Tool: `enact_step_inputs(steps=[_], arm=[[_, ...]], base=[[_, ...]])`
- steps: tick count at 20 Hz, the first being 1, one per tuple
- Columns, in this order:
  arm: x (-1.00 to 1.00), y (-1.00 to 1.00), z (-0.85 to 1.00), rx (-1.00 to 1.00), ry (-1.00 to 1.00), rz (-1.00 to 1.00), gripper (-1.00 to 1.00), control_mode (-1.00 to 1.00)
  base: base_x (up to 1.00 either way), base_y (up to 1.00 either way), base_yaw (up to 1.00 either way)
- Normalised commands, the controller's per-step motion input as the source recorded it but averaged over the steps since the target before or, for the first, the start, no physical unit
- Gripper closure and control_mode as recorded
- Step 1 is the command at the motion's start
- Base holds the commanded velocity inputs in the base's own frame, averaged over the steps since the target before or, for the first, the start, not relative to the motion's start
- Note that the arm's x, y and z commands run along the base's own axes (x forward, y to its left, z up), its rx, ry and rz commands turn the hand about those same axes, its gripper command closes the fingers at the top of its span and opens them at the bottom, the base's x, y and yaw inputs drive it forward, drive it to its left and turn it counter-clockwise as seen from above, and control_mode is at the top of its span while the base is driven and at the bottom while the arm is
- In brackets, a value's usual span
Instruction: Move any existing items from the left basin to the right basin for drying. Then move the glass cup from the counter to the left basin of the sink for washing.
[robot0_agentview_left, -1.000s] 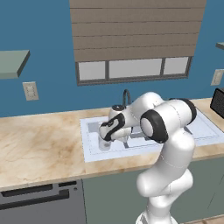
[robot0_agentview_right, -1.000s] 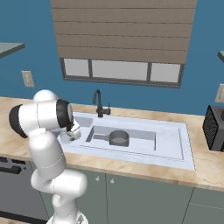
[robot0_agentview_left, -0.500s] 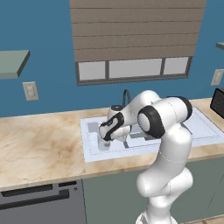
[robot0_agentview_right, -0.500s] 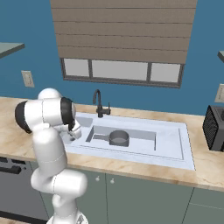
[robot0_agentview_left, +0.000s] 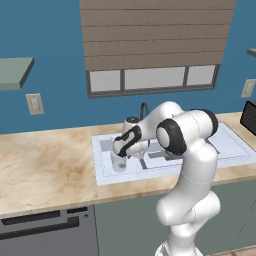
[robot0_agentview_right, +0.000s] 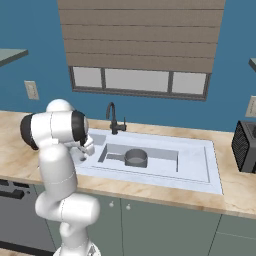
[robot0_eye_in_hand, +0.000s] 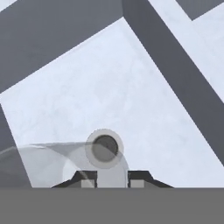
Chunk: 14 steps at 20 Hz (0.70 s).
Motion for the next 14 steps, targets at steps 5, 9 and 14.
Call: enact_step_inputs(steps=[5, 9, 14], arm=[[-0.09, 0.00, 0.00, 0.00, -0.04, 0.00, -1.00, -1.00], [-0.03, 0.00, 0.03, 0.00, 0.00, 0.00, -1.00, -1.00], [-0.08, 0.00, 0.21, 0.00, 0.00, 0.00, -1.00, -1.00]], base=[[0.00, 0.00, 0.00], [0.00, 0.00, 0.00], [0.00, 0.00, 0.00]])
